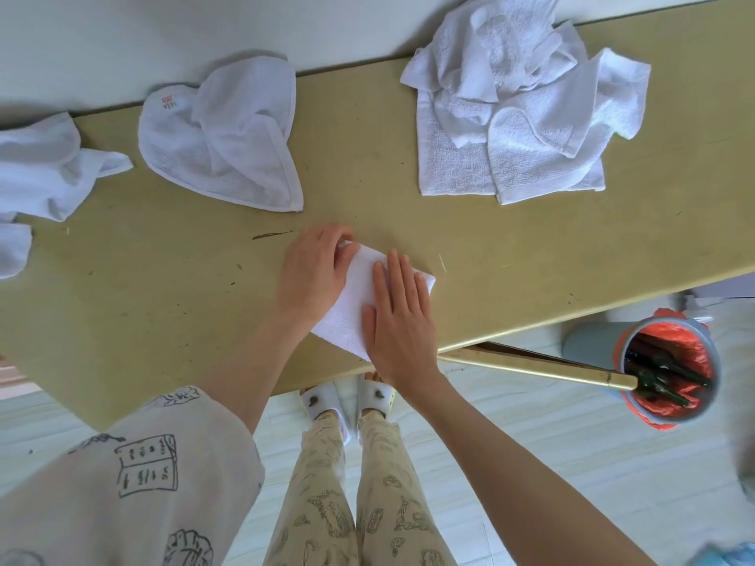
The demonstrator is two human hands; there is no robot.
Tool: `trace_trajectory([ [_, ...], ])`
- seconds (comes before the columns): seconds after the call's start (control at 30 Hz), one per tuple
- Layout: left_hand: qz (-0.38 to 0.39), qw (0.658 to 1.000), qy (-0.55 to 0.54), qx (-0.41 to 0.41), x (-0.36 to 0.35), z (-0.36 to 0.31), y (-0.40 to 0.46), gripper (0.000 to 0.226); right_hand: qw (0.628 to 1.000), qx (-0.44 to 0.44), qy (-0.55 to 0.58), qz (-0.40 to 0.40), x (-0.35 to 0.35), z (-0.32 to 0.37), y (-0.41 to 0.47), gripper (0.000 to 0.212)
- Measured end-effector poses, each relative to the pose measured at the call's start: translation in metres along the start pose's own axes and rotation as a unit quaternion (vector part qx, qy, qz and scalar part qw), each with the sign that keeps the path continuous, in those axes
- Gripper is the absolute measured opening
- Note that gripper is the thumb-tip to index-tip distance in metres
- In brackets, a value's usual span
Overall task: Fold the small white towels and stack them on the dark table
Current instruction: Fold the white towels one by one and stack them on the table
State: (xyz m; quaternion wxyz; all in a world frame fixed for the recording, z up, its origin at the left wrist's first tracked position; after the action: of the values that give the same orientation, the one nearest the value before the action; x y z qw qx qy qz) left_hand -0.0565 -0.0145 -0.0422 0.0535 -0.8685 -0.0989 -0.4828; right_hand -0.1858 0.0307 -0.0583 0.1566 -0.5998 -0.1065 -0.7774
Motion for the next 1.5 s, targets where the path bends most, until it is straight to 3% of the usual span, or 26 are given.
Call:
trace_trajectory([
  [0.07, -0.048, 0.996, 0.077, -0.014, 0.009, -0.003, -0.007, 0.023, 1.0, 0.01, -0.011, 0.008, -0.001, -0.001, 0.0, 0.054],
  [0.13, -0.082, 0.984, 0.126, -0.096, 0.014, -0.014, -0.022, 0.026, 1.0, 0.017, -0.013, 0.006, -0.001, -0.001, 0.0, 0.055],
  [0.2, -0.053, 0.968, 0.126, -0.21, 0.006, -0.018, -0.044, 0.034, 1.0, 0.016, -0.019, 0.001, -0.001, 0.0, 0.001, 0.056],
  [0.27, 0.014, 0.961, 0.143, -0.235, -0.005, -0.005, -0.056, 0.042, 1.0, 0.017, -0.024, -0.006, -0.001, 0.0, 0.001, 0.057],
  [0.4, 0.088, 0.955, 0.195, -0.203, -0.014, 0.014, -0.056, 0.052, 1.0, 0.013, -0.026, -0.005, 0.0, 0.0, 0.001, 0.057],
  [0.53, 0.097, 0.956, 0.207, -0.182, -0.014, 0.012, -0.055, 0.053, 1.0, 0.016, -0.012, 0.005, 0.001, 0.0, 0.002, 0.056],
  [0.63, 0.099, 0.963, 0.197, -0.153, -0.014, 0.006, -0.063, 0.053, 0.997, -0.001, 0.076, -0.032, 0.014, -0.005, 0.0, 0.052],
  [0.7, 0.1, 0.97, 0.193, -0.112, -0.015, 0.003, -0.073, 0.057, 0.982, -0.076, 0.156, -0.076, 0.029, -0.014, -0.012, 0.046],
  [0.8, 0.105, 0.975, 0.184, -0.063, -0.017, -0.001, -0.094, 0.061, 0.93, -0.245, 0.247, -0.121, 0.043, -0.027, -0.037, 0.031],
  [0.87, 0.108, 0.978, 0.174, -0.045, -0.016, -0.001, -0.106, 0.062, 0.895, -0.34, 0.278, -0.081, 0.039, -0.029, -0.044, 0.033],
  [0.97, 0.115, 0.978, 0.172, -0.04, -0.015, 0.0, -0.12, 0.061, 0.874, -0.396, 0.282, -0.015, 0.032, -0.024, -0.044, 0.039],
  [1.17, 0.112, 0.979, 0.167, -0.03, 0.0, 0.0, -0.137, 0.057, 0.878, -0.402, 0.257, 0.02, 0.03, -0.016, -0.05, 0.042],
  [1.33, 0.132, 0.981, 0.138, -0.001, 0.005, -0.002, -0.16, 0.053, 0.844, -0.439, 0.3, 0.066, 0.03, -0.022, -0.049, 0.041],
  [1.43, 0.131, 0.986, 0.098, 0.011, 0.009, -0.003, -0.181, 0.05, 0.861, -0.379, 0.304, 0.149, 0.035, -0.019, -0.046, 0.022],
  [1.5, 0.105, 0.992, 0.055, 0.034, 0.018, -0.006, -0.197, 0.05, 0.877, -0.308, 0.315, 0.189, 0.042, -0.007, -0.048, 0.024],
])
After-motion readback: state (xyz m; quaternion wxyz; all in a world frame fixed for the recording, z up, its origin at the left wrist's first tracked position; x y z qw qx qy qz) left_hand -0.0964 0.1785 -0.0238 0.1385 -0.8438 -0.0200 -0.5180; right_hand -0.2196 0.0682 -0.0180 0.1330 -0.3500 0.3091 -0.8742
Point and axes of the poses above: each hand's wrist, its own y-axis towards the middle knuckle, its own x-axis out of the back of the hand, z = x × y, the point moved 6 cm from there along y, towards the middle knuckle, and after that the axes turned 6 degrees about -z, right-handed, at the moved point
